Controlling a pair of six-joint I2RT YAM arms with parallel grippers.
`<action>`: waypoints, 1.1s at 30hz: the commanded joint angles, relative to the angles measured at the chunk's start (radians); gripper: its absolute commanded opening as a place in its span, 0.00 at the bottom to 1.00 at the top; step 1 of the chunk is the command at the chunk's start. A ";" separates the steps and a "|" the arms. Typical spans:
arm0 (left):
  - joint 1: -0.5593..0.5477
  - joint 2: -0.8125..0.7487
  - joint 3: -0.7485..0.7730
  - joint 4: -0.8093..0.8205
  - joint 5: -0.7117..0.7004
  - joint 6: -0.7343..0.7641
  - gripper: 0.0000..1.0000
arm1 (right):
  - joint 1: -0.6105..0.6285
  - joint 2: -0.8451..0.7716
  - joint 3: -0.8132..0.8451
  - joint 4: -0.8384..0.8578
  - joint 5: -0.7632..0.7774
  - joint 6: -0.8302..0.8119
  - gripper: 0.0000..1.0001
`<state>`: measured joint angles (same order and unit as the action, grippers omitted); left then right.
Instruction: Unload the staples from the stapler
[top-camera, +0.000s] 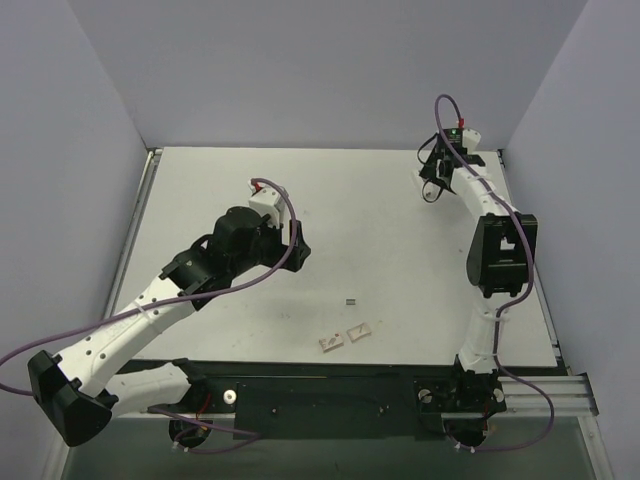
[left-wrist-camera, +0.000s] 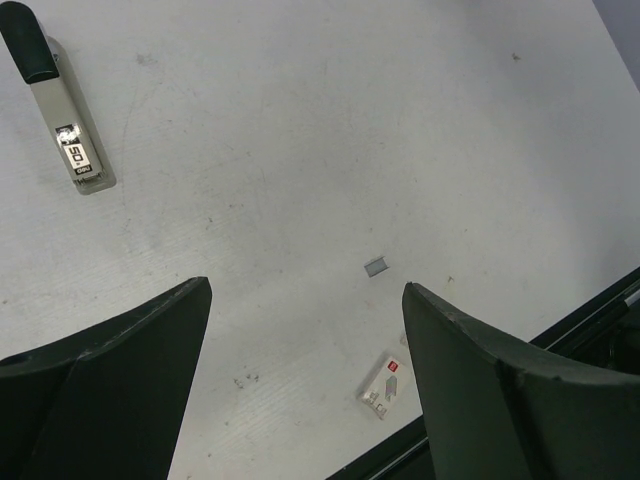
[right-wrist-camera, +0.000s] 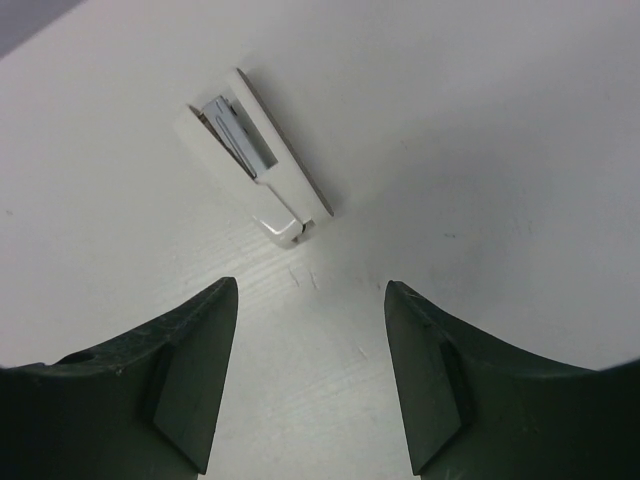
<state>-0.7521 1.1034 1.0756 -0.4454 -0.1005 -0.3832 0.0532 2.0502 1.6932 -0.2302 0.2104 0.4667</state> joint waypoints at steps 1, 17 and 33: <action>-0.001 -0.033 -0.028 0.054 0.007 0.017 0.88 | -0.021 0.076 0.098 0.014 0.004 -0.023 0.56; 0.000 0.044 -0.028 0.106 0.059 0.021 0.88 | -0.101 0.268 0.276 0.057 -0.184 0.052 0.56; 0.002 0.035 -0.042 0.119 0.064 0.017 0.88 | -0.081 0.341 0.344 0.031 -0.243 0.055 0.56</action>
<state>-0.7521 1.1572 1.0218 -0.3836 -0.0471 -0.3767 -0.0372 2.3829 1.9789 -0.1791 -0.0341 0.5091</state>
